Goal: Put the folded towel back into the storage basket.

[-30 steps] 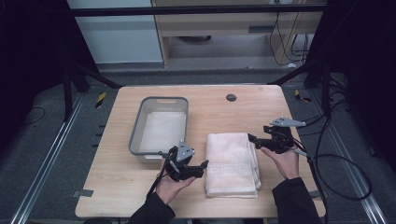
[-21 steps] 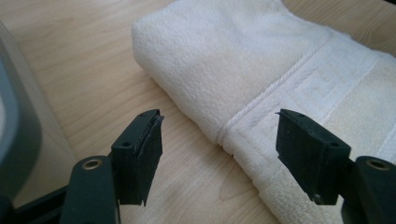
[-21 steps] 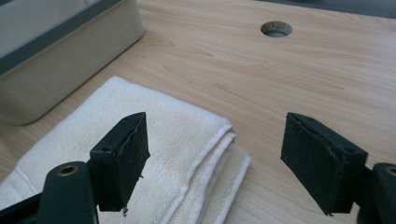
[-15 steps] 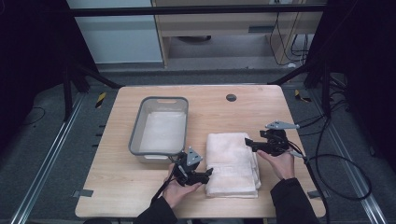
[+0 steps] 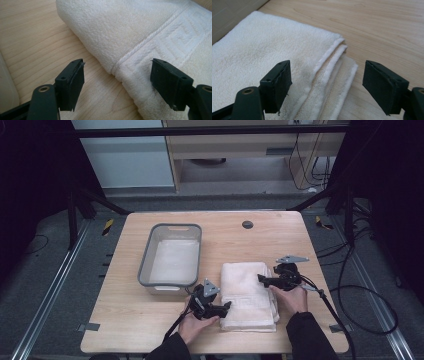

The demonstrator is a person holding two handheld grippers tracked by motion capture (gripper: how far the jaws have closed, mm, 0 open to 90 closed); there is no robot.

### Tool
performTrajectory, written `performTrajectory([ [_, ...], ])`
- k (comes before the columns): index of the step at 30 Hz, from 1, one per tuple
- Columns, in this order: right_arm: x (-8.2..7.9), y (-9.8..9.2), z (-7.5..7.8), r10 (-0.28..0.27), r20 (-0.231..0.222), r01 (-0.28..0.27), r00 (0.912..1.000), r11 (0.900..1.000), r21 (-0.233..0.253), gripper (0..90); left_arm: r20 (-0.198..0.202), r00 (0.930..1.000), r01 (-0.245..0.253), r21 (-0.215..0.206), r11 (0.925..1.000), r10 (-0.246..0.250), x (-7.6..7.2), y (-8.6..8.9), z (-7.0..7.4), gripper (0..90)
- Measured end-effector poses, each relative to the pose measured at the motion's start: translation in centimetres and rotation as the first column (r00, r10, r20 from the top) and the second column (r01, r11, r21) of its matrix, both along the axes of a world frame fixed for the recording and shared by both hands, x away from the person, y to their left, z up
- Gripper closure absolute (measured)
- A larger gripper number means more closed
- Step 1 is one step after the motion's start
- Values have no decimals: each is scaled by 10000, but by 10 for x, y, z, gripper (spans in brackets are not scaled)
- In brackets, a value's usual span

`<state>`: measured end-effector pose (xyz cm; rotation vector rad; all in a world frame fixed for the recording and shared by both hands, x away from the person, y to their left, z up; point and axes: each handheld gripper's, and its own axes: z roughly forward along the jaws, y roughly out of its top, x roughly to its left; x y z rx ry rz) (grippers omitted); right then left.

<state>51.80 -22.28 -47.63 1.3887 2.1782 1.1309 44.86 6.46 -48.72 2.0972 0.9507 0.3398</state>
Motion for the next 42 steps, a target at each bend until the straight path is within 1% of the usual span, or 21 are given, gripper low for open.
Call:
performTrajectory([
  [1, 0, 2, -2, 32, -81, -32, 10000, 10000, -20, 227, -27, 10000, 7, -25, 10000, -7, 0, -1, -4, 258],
  [2, 0, 2, -2, 32, -81, -32, 10000, 10000, -20, 227, -27, 10000, 7, -25, 10000, -7, 0, -1, -4, 258],
  [4, 1, 4, -7, 56, -142, -59, 9999, 9997, -246, 228, -42, 10000, 7, -42, 10000, -7, 0, -2, -7, 257],
  [9, 1, 6, -11, -39, -396, 31, 9992, 9998, -202, 239, -135, 9999, 41, 73, 10000, -40, 1, -3, -9, 262],
  [11, 1, 6, -12, -65, -457, 55, 9989, 9997, -220, 240, -202, 9998, 61, 32, 10000, -60, 1, -4, -10, 267],
  [12, 1, 6, -13, -100, -553, 92, 9984, 9999, -146, 244, -225, 9997, 73, 10, 10000, -72, 2, -4, -11, 272],
  [13, 2, 6, -14, -115, -675, 111, 9977, 9999, -73, 249, -363, 9993, 86, -18, 10000, -87, 3, -3, -11, 274],
  [14, 2, 6, -14, -115, -675, 111, 9977, 9999, -73, 249, -363, 9993, 86, -18, 10000, -87, 3, -3, -11, 274],
  [19, 3, 7, -16, -106, -860, 107, 9962, 9999, 6, 269, -804, 9966, 128, -342, 9993, -155, 8, -2, -14, 274],
  [24, 3, 7, -17, -93, -1012, 107, 9948, 9999, 129, 295, -835, 9962, 221, -338, 9992, -248, 8, -2, -14, 281],
  [25, 3, 5, -19, -169, -1225, 220, 9923, 9989, 411, 308, -854, 9960, 239, -327, 9992, -267, 8, -3, -14, 305],
  [26, 3, 5, -19, -169, -1225, 220, 9923, 9989, 411, 308, -854, 9960, 239, -327, 9992, -267, 8, -3, -14, 314],
  [27, 4, 4, -20, -114, -1391, 208, 9902, 9976, 667, 325, -926, 9953, 244, -388, 9989, -279, 8, -3, -13, 330],
  [29, 4, 3, -20, -73, -1473, 189, 9891, 9968, 771, 360, -1081, 9933, 365, -419, 9985, -409, 9, -4, -12, 373],
  [30, 4, 3, -20, -25, -1545, 156, 9880, 9964, 838, 383, -1081, 9933, 365, -419, 9985, -409, 9, -4, -12, 412],
  [31, 4, 3, -20, -25, -1545, 156, 9880, 9964, 838, 383, -1183, 9915, 478, -489, 9977, -533, 9, -4, -11, 412],
  [32, 4, 3, -20, 5, -1605, 141, 9870, 9959, 899, 404, -1305, 9896, 535, -605, 9967, -611, 9, -4, -11, 460],
  [34, 4, 4, -19, 53, -1738, 135, 9848, 9942, 1065, 455, -1387, 9884, 529, -667, 9964, -617, 8, -4, -11, 510],
  [37, 4, 4, -19, 120, -1980, 152, 9801, 9907, 1355, 524, -1506, 9865, 567, -583, 9967, -650, 8, -6, -9, 571],
  [38, 4, 4, -19, 120, -1980, 152, 9801, 9907, 1355, 524, -1506, 9865, 567, -583, 9967, -650, 8, -6, -9, 586],
  [42, 5, 4, -19, 253, -2071, 63, 9780, 9886, 1502, 593, -1592, 9847, 632, -492, 9968, -703, 7, -9, -7, 639],
])
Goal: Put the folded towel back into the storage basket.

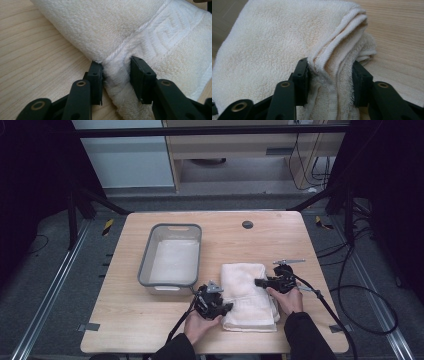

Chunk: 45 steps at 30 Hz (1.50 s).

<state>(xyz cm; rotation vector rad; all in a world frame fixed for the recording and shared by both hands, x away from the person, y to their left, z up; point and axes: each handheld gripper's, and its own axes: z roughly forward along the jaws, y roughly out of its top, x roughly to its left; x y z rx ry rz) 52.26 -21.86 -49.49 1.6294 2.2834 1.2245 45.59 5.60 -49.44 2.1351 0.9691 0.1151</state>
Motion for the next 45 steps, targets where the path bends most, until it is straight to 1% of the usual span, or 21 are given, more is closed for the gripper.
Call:
performTrajectory([
  [2, 0, 0, 0, 11, -18, -11, 10000, 10000, 21, 613, -1, 10000, -8, -66, 10000, 8, -1, 0, 0, 667],
  [3, 0, 0, 1, 19, -13, -19, 10000, 10000, 45, 629, 76, 10000, 29, -57, 10000, -28, -1, -1, 1, 667],
  [6, 0, 0, 3, 90, 47, -89, 9999, 10000, -36, 659, 198, 9998, 27, -65, 10000, -26, -3, -1, 2, 722],
  [7, 0, 0, 3, 90, 47, -89, 9999, 10000, -36, 659, 198, 9998, 27, -65, 10000, -26, -3, -1, 2, 728],
  [9, -2, 1, 6, -18, 77, 19, 10000, 10000, -80, 669, 166, 9998, -61, -274, 9996, 66, -3, 0, 2, 737],
  [11, -3, 2, 9, 4, 212, -1, 9998, 9999, -150, 672, 189, 9998, -32, -313, 9995, 38, -4, 1, 2, 743],
  [15, -4, 2, 14, 15, 354, -10, 9994, 9999, -137, 674, 361, 9993, 51, -423, 9991, -36, -7, 3, 6, 750],
  [17, -7, 1, 22, 24, 513, -24, 9987, 10000, -9, 675, 452, 9990, 96, -500, 9987, -73, -8, 4, 8, 751],
  [18, -7, 1, 22, 24, 513, -24, 9987, 10000, -9, 675, 472, 9989, 108, -572, 9983, -81, -9, 4, 9, 751],
  [19, -11, 0, 28, 61, 729, -64, 9973, 10000, 41, 674, 494, 9987, 147, -648, 9978, -115, -10, 5, 11, 752],
  [20, -13, 0, 32, 47, 801, -55, 9968, 9999, 95, 674, 485, 9988, 150, -746, 9971, -114, -11, 7, 13, 752],
  [21, -13, 0, 32, 47, 801, -55, 9968, 9999, 95, 674, 580, 9982, 175, -788, 9967, -129, -11, 8, 16, 752],
  [22, -16, -1, 38, 75, 1005, -101, 9949, 9996, 249, 676, 708, 9974, 208, -907, 9957, -144, -13, 11, 20, 752],
  [23, -16, -1, 38, 75, 1005, -101, 9949, 9996, 249, 676, 708, 9974, 208, -907, 9957, -144, -13, 11, 20, 753],
  [27, -21, -1, 51, 115, 1266, -177, 9919, 9987, 480, 678, 891, 9959, 244, -1121, 9934, -144, -15, 15, 29, 753],
  [29, -21, -1, 53, 138, 1333, -203, 9910, 9986, 480, 678, 928, 9956, 250, -1167, 9929, -141, -16, 16, 31, 753],
  [32, -25, -2, 62, 90, 1557, -181, 9878, 9982, 573, 679, 1088, 9939, 286, -1205, 9923, -154, -17, 17, 37, 753],
  [33, -26, -2, 64, 101, 1650, -196, 9862, 9982, 558, 679, 1214, 9924, 341, -1195, 9923, -195, -18, 17, 41, 753],
  [34, -26, -2, 64, 101, 1650, -196, 9862, 9982, 558, 679, 1214, 9924, 341, -1195, 9923, -195, -18, 17, 41, 753],
  [39, -29, -5, 72, -2, 1809, -152, 9835, 9964, 837, 679, 1450, 9891, 449, -1289, 9906, -259, -20, 18, 51, 754],
  [45, -31, -3, 81, -16, 2156, -145, 9765, 9972, 732, 679, 1703, 9852, 429, -1307, 9905, -202, -20, 19, 59, 754],
])
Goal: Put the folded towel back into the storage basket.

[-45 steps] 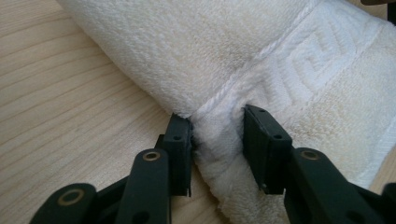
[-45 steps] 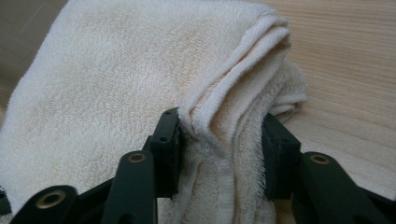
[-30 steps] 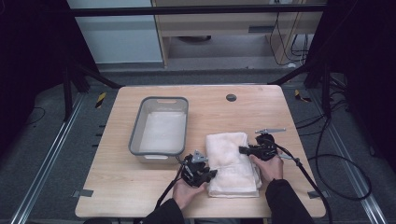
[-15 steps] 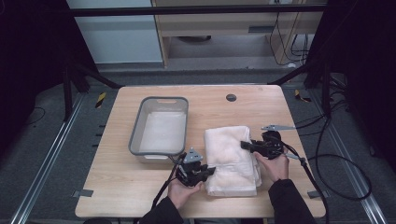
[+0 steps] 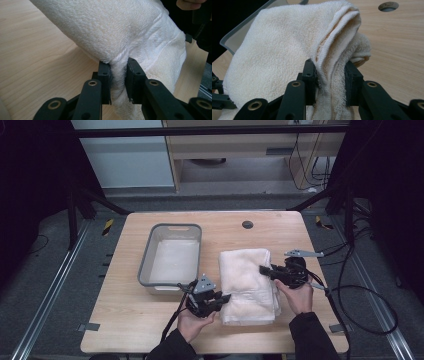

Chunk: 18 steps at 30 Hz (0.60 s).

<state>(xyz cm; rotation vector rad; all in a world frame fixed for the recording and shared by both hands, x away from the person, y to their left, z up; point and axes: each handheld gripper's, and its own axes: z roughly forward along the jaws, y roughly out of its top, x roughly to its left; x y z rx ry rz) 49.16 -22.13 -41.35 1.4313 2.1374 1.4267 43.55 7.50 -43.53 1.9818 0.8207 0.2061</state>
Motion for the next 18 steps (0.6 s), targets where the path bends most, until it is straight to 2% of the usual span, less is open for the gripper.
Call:
performTrajectory([
  [18, 0, 2, 32, -43, 847, 21, 9964, 9997, 261, 680, 622, 9980, -85, -326, 9994, 105, 2, 5, 30, 755],
])
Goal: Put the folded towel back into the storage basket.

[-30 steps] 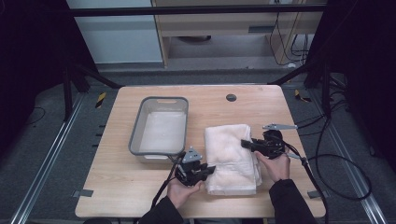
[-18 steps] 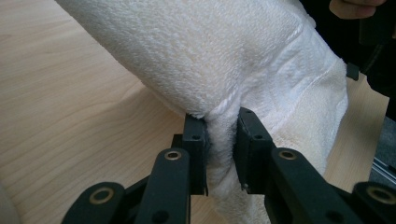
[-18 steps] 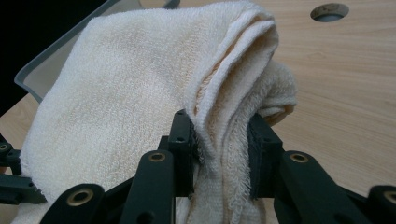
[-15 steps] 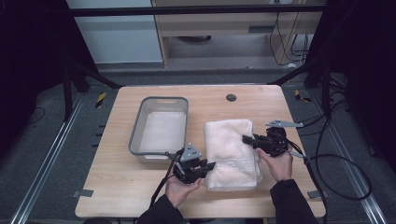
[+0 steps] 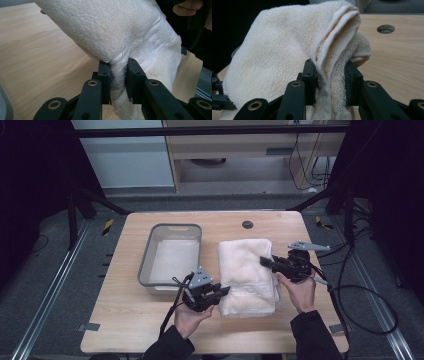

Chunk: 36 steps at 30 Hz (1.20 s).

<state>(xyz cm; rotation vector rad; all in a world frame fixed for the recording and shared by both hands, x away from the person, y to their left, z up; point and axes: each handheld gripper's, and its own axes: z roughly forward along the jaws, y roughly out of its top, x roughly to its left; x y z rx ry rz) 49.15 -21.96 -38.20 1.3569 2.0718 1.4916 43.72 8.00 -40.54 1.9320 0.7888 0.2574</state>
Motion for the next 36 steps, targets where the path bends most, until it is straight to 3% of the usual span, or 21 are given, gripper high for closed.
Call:
performTrajectory([
  [12, 7, 11, 21, 45, 452, -50, 9990, 9999, 99, 681, 335, 9993, -148, 1, 9999, 148, 4, 10, 21, 756],
  [22, 14, 33, 42, 153, 872, -159, 9961, 9999, 58, 681, 694, 9966, -433, -92, 9990, 439, 8, 33, 40, 755],
  [36, 21, 57, 55, 173, 1191, -189, 9927, 9997, 125, 682, 927, 9919, -844, -343, 9958, 873, 12, 54, 51, 757],
])
